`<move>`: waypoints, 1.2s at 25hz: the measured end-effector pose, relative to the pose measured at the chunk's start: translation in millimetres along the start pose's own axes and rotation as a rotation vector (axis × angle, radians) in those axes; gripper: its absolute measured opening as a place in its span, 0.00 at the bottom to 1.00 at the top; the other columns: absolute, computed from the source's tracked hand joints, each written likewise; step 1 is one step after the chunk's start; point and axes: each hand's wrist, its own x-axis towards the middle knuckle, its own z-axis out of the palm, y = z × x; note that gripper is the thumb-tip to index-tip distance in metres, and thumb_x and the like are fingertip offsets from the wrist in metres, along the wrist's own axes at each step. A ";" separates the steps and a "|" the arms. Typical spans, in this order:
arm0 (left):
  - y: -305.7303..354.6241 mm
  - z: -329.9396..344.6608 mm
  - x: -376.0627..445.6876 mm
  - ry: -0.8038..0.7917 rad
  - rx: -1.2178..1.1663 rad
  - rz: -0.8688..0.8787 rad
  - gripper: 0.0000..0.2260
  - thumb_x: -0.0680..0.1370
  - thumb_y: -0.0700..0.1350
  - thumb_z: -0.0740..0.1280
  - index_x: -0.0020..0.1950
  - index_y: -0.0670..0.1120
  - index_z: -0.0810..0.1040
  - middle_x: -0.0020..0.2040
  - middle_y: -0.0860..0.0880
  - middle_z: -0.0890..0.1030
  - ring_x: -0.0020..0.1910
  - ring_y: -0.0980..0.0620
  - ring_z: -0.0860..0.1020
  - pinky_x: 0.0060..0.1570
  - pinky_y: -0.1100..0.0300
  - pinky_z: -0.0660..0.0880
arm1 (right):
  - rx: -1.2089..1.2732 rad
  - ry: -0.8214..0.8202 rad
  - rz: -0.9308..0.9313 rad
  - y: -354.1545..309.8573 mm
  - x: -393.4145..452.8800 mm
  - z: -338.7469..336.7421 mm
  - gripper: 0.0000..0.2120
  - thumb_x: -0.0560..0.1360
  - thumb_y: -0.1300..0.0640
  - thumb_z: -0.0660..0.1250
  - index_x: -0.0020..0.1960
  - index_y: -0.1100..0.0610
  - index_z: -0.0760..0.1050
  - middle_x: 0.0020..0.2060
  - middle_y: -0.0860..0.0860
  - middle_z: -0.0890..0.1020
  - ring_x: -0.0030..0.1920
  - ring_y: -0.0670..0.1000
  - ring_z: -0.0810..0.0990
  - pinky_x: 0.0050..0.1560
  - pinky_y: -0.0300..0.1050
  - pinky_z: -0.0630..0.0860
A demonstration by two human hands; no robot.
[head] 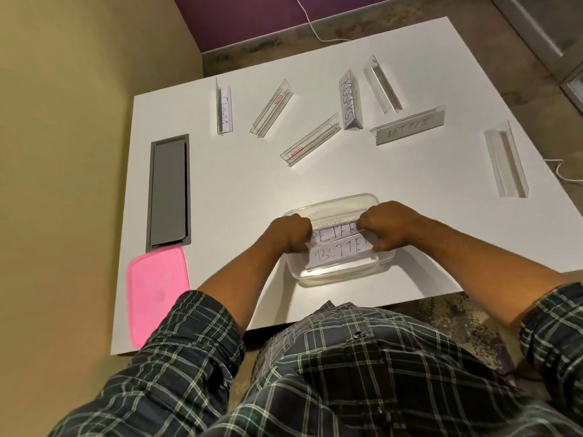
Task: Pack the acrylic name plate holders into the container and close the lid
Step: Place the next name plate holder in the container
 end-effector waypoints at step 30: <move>53.9 -106.0 76.8 0.431 -0.452 0.085 0.11 0.75 0.55 0.65 0.44 0.50 0.83 0.40 0.53 0.84 0.42 0.51 0.81 0.44 0.54 0.79 | 0.686 0.615 0.719 79.9 -10.6 -35.5 0.06 0.76 0.45 0.68 0.50 0.44 0.80 0.43 0.40 0.84 0.41 0.45 0.81 0.45 0.44 0.76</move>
